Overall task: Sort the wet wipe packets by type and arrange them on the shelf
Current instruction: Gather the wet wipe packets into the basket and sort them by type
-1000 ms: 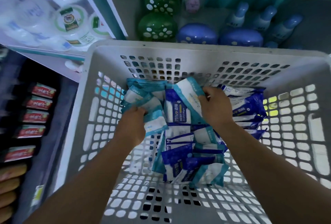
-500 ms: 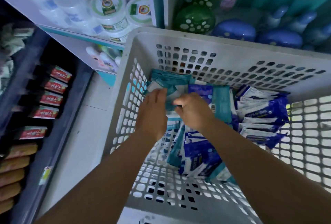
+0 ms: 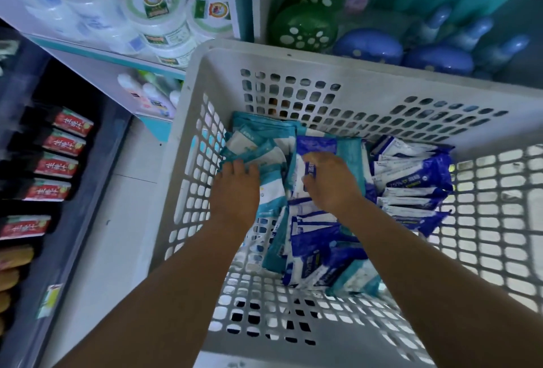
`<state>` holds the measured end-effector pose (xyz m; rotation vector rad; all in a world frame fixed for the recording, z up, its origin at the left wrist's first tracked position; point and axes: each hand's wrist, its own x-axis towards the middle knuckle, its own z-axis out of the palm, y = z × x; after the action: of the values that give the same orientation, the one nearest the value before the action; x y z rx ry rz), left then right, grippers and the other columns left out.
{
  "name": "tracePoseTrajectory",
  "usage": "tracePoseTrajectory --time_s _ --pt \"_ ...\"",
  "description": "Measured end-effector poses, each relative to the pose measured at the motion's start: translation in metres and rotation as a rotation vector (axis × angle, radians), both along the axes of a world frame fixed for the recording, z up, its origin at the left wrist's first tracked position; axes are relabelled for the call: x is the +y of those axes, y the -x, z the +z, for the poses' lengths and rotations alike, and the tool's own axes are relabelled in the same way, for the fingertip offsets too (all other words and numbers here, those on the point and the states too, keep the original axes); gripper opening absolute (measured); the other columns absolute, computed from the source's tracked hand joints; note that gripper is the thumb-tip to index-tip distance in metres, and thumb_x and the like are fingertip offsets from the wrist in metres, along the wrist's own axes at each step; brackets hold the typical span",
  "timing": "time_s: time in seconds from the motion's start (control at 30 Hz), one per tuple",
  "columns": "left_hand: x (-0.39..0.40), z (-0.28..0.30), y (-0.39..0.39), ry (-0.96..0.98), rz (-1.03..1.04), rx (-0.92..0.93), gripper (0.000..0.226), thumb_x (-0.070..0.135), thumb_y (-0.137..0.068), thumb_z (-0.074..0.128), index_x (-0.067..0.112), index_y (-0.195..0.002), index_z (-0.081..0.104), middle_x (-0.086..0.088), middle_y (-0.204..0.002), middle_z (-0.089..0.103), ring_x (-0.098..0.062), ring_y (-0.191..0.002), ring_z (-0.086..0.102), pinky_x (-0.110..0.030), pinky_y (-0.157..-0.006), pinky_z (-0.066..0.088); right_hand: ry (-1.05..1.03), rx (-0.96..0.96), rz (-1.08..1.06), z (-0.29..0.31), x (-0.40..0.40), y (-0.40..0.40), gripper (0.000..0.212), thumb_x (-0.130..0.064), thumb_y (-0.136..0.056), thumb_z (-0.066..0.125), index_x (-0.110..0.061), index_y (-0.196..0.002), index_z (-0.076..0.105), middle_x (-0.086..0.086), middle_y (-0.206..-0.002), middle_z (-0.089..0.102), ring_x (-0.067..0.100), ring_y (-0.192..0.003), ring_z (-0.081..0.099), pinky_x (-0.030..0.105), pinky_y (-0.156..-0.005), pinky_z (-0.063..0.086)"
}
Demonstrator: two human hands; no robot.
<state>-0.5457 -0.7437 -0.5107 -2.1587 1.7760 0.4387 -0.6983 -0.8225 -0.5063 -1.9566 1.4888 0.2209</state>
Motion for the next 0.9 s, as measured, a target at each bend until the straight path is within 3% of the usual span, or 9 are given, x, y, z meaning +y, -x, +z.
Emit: tracePoseTrajectory --time_s 0.1,0.2,0.3,0.43,0.57,0.77,0.9 --pt "-0.008 -0.005 0.012 0.121 -0.031 0.137 0.058 0.015 -0.089 0.058 0.011 -0.140 0.030 -0.012 -0.136 0.039 -0.028 -0.124 0.036 -0.033 -0.103 0.033 0.021 0.059 -0.124 -0.005 -0.004 0.021 0.051 -0.018 -0.094 0.054 -0.014 -0.142 0.037 0.010 -0.145 0.037 0.029 -0.132 0.034 0.035 -0.108 0.030" --pt "-0.021 -0.007 0.035 0.121 -0.032 0.372 0.053 0.017 -0.092 0.057 0.013 -0.141 0.038 -0.009 -0.131 0.050 -0.026 -0.122 0.040 -0.029 -0.102 0.030 -0.034 0.098 -0.237 -0.011 -0.007 0.039 0.059 -0.019 -0.092 0.054 -0.011 -0.145 0.029 0.013 -0.147 0.033 0.032 -0.133 0.033 0.037 -0.108 0.030" --pt "-0.032 -0.012 0.052 0.169 -0.094 0.323 0.053 0.026 -0.081 0.072 0.012 -0.129 0.053 -0.006 -0.113 0.062 -0.024 -0.111 0.050 -0.028 -0.093 0.041 -0.111 0.088 -0.294 -0.017 -0.011 0.049 0.059 -0.019 -0.089 0.057 -0.012 -0.143 0.032 0.013 -0.140 0.043 0.034 -0.125 0.042 0.044 -0.102 0.041" --pt "-0.043 -0.018 0.071 -0.055 0.161 0.491 0.057 0.010 -0.086 0.064 0.007 -0.136 0.036 -0.015 -0.128 0.047 -0.030 -0.116 0.048 -0.038 -0.093 0.046 -0.120 0.067 -0.311 -0.021 -0.015 0.056 0.061 -0.021 -0.088 0.061 -0.011 -0.141 0.032 0.015 -0.137 0.042 0.035 -0.125 0.041 0.044 -0.101 0.041" --pt "-0.051 -0.017 0.083 -0.039 0.394 0.529 0.072 0.007 -0.085 0.067 0.005 -0.143 0.023 -0.018 -0.136 0.037 -0.033 -0.118 0.051 -0.038 -0.090 0.046 -0.128 0.086 -0.297 -0.025 -0.020 0.060 0.070 -0.022 -0.091 0.060 -0.010 -0.147 0.021 0.016 -0.142 0.037 0.035 -0.130 0.035 0.041 -0.107 0.036" --pt "-0.059 -0.030 0.090 0.018 0.565 0.602 0.037 0.015 -0.087 0.063 0.004 -0.119 0.048 -0.017 -0.119 0.054 -0.032 -0.107 0.055 -0.039 -0.080 0.046 -0.144 0.059 -0.246 -0.026 -0.025 0.064 0.058 -0.021 -0.091 0.059 -0.016 -0.143 0.033 0.019 -0.137 0.036 0.035 -0.124 0.040 0.039 -0.103 0.040" --pt "-0.063 -0.031 0.097 0.048 0.655 0.660 0.026 0.015 -0.084 0.066 0.005 -0.103 0.052 -0.012 -0.105 0.062 -0.027 -0.096 0.060 -0.029 -0.064 0.041 -0.146 0.072 -0.252 -0.028 -0.023 0.062 0.057 -0.027 -0.089 0.061 -0.018 -0.140 0.037 0.016 -0.138 0.032 0.034 -0.126 0.037 0.037 -0.105 0.037"
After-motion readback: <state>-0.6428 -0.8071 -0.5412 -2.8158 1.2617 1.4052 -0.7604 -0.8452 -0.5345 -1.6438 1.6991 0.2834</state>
